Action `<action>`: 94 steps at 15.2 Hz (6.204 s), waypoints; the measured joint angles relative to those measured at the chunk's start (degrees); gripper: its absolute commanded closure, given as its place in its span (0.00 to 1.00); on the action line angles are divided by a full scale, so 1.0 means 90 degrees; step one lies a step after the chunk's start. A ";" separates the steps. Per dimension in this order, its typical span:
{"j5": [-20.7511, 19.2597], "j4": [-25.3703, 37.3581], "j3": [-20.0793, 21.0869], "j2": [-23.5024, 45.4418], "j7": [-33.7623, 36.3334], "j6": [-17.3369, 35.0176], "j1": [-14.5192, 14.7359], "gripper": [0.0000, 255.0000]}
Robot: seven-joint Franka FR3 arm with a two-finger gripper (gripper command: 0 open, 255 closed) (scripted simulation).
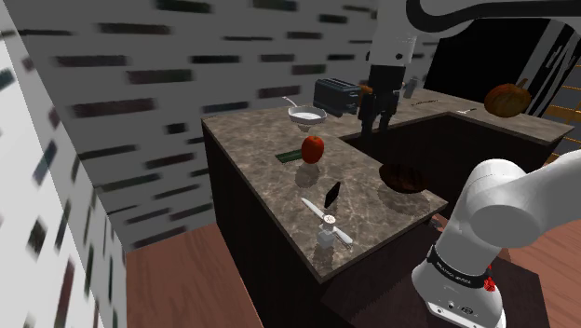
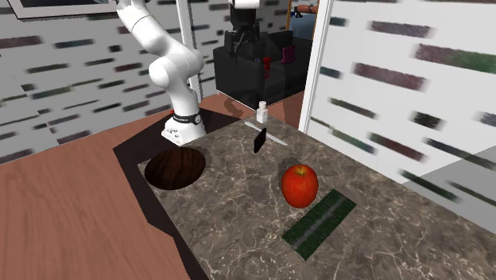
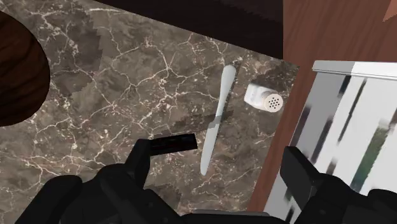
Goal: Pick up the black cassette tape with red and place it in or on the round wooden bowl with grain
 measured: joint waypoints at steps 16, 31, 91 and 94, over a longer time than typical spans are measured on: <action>0.0464 -0.1485 0.1068 0.1738 0.4472 0.3612 -0.1643 0.00; 0.0228 -0.1956 0.1563 0.3857 0.7071 0.6361 -0.2638 0.00; 0.0607 -0.3161 0.3462 0.2369 0.8826 0.7803 -0.1867 0.00; 0.0417 -0.3166 0.3698 0.2766 0.8991 0.8235 -0.2130 0.00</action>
